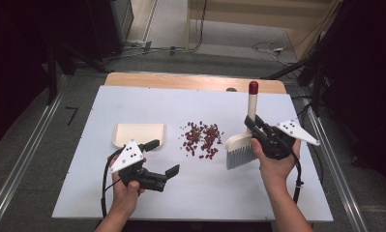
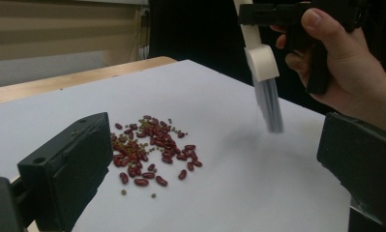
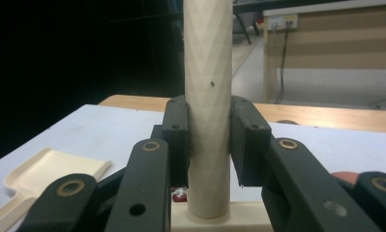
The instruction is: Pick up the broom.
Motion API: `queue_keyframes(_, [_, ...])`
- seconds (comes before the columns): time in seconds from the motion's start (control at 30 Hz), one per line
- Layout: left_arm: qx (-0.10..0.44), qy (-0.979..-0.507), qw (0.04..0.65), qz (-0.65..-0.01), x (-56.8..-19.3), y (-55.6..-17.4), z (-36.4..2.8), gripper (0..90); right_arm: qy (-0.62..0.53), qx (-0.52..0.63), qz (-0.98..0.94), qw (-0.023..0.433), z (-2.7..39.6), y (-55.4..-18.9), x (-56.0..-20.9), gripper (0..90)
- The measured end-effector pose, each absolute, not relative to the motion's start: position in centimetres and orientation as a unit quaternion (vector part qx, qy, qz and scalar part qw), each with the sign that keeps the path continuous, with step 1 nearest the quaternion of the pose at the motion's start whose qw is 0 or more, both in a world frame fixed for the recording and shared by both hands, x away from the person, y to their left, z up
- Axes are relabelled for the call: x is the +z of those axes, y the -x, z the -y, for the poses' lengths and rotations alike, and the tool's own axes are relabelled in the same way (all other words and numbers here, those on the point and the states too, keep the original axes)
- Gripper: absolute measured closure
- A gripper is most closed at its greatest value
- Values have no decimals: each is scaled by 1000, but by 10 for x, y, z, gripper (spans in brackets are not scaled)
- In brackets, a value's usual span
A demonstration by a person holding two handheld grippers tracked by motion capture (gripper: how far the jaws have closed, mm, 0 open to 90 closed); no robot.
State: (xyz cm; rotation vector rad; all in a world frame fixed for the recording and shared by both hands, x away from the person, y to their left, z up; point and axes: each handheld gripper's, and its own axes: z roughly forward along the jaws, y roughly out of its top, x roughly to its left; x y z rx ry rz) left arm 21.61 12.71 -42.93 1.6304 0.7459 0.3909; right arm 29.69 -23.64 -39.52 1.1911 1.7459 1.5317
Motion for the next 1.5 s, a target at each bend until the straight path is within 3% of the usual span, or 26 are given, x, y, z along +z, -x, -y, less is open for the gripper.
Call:
queue_keyframes(0.17, [161, -712, 603, -322, -425, -214, -118, 0, -422, 572, -652, 262, 218, -289, -395, 696])
queue_keyframes(0.3, [143, -723, 591, -329, -423, -213, -105, 53, -410, 579, -655, 260, 203, -281, -394, 696])
queue_keyframes(0.9, [68, -742, 577, -336, -426, -216, -75, 379, -358, 587, -681, 252, 152, -253, -400, 696])
queue_keyframes(1.23, [52, -743, 566, -353, -430, -219, -71, 538, -338, 588, -691, 250, 136, -241, -402, 696])
queue_keyframes(1.33, [46, -739, 568, -360, -432, -220, -74, 637, -336, 588, -691, 252, 134, -240, -402, 696])
queue_keyframes(1.5, [51, -737, 564, -370, -432, -220, -74, 671, -337, 586, -690, 259, 133, -238, -403, 695])
